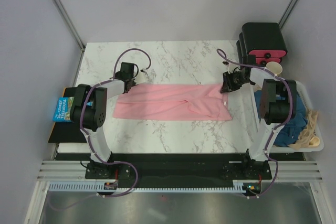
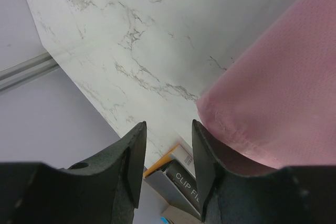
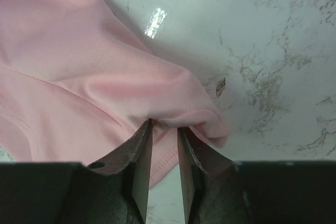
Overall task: Fold and stack the t-shirts
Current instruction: Rotate the tshirt 90 degrees
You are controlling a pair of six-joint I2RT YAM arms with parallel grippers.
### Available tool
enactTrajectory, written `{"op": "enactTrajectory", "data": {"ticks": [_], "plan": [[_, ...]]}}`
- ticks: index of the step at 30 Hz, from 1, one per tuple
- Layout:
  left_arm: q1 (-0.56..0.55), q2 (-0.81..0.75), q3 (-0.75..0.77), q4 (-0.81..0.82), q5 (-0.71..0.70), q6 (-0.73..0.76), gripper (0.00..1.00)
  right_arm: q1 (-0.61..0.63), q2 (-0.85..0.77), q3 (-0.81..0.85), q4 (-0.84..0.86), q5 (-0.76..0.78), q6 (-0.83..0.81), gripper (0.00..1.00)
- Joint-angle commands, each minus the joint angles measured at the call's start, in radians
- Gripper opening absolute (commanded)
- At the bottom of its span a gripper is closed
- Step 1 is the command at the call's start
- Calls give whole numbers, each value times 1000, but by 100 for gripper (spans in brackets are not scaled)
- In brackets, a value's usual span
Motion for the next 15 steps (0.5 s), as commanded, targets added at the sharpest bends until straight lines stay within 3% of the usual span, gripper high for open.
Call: {"op": "enactTrajectory", "data": {"ticks": [1,9,15], "plan": [[-5,-30,-2,34,-19,28,47,-1,21,66,33,-55,5,33],[-5,-28,-1,34,-20,36,47,-1,24,77,25,-94,-1,32],[-5,-24,5,34,-19,37,47,-1,22,63,11,-123,-24,37]]}}
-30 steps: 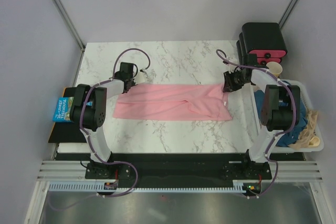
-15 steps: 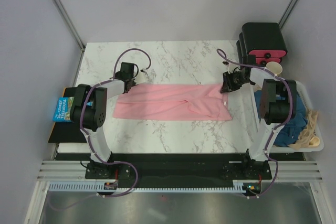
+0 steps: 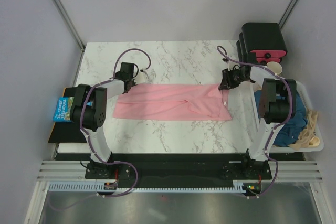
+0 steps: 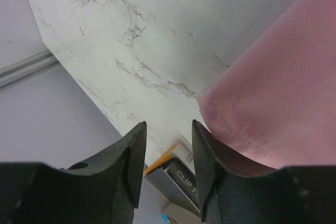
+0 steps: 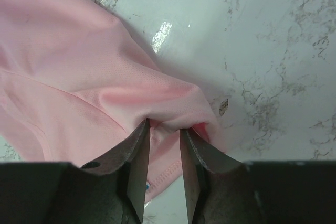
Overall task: Fold and stack the t-shirts
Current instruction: Rotate the tshirt 90 degrees
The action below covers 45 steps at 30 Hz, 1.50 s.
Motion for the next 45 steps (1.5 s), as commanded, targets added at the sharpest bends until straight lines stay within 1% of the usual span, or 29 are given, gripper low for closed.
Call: {"op": "enactTrajectory", "data": {"ticks": [1,3,4,5,7,8,10,11,15,22,27,34,35,36,37,39,40,45], "plan": [[-4,-22,5,34,-6,38,47,1,6,15,-1,-61,-23,37],[-4,-21,5,34,-7,38,47,1,9,11,0,-63,-25,34],[-4,-22,7,34,-6,38,47,1,9,6,-1,-63,-26,32],[-4,-21,7,34,-4,38,47,1,10,4,0,-63,-27,24],[-4,-21,7,34,-4,38,47,1,9,-3,-1,-58,-30,15],[-4,-21,7,34,-4,39,47,1,9,-5,-1,-55,-30,7],[-4,-19,8,34,-4,41,47,1,6,-14,-1,-51,-34,1],[-4,-21,10,34,-4,39,47,1,3,-16,-3,-46,-36,0],[-3,-18,11,34,-4,39,47,-1,-25,-13,-35,-17,-57,0],[-4,-18,10,34,0,36,47,-1,-95,-20,-151,72,-174,0],[-6,-15,14,34,0,28,47,-4,-103,-17,-168,135,-217,0],[-7,-24,10,34,2,31,47,-4,-94,-35,-171,178,-247,0],[-7,-24,10,34,2,30,47,-4,-92,-40,-170,181,-249,4],[-7,-24,10,34,2,31,47,-4,-91,-42,-170,184,-252,9],[-7,-24,8,34,2,31,47,-3,-89,-45,-167,192,-252,24],[-7,-25,7,34,2,30,47,-4,-91,-55,-165,204,-252,32],[-6,-27,5,34,2,30,47,-4,-99,-60,-159,210,-255,43],[-7,-32,4,34,2,31,47,-4,-145,-75,-162,261,-281,45]]}}
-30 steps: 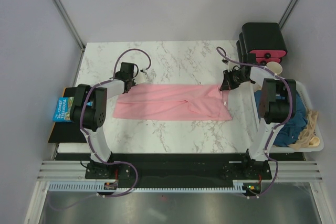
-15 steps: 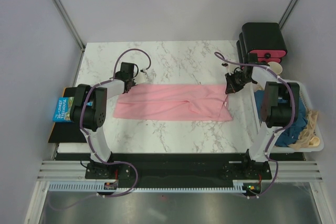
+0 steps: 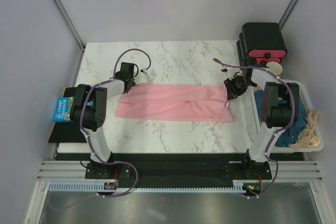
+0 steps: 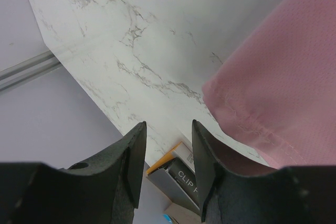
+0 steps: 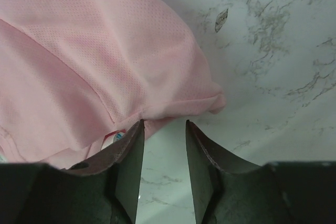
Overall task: Fold and stack the t-shirts
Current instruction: Rotate the tshirt 90 degrees
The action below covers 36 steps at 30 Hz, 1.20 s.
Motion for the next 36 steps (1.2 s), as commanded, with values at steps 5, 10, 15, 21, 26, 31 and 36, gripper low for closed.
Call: {"op": "enactTrajectory", "data": {"ticks": [5,10,15,21,26,31,36], "plan": [[-7,-47,7,36,2,14,47,-2,-154,6,-22,81,-50,45],[-7,-68,31,41,-18,-21,50,0,-225,38,-64,66,-41,39],[-7,-107,88,25,-50,-95,96,43,-231,57,-107,9,13,10],[-14,-194,82,-41,-30,-144,100,145,-217,-21,-106,-30,27,0],[-15,-274,19,-41,-29,-123,100,195,-191,-67,-72,-46,50,0],[-15,-334,-16,-41,-27,-107,100,196,-139,-104,-34,-25,51,0],[-17,-383,-53,-39,-30,-92,100,195,-90,-100,5,-4,65,0]]}}
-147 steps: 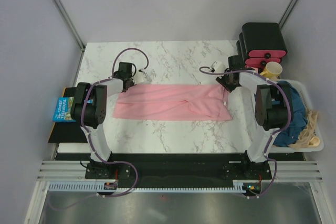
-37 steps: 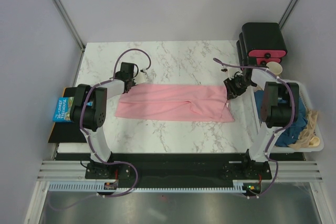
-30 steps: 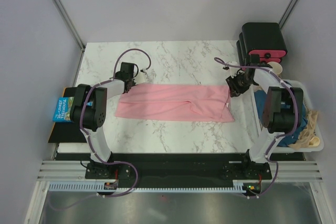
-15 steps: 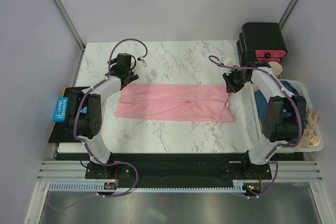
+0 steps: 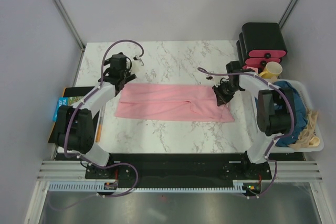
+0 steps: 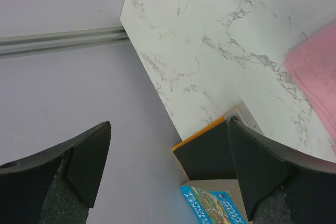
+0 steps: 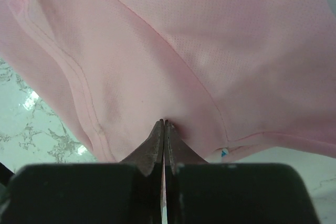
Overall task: Fold and stack the t-shirts
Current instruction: Rotate the tshirt 90 degrees
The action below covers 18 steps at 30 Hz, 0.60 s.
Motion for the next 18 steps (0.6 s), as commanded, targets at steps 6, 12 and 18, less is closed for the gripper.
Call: {"op": "enactTrajectory", "data": {"ticks": [6,12,18], "plan": [[-6,-103,-56,-2,-9,13,100,1,116,72,77,40,31,0],[-6,-127,-74,4,-13,42,100,4,215,190,101,148,22,0],[-6,-146,-80,6,-26,62,100,15,318,347,97,278,-33,0]]}}
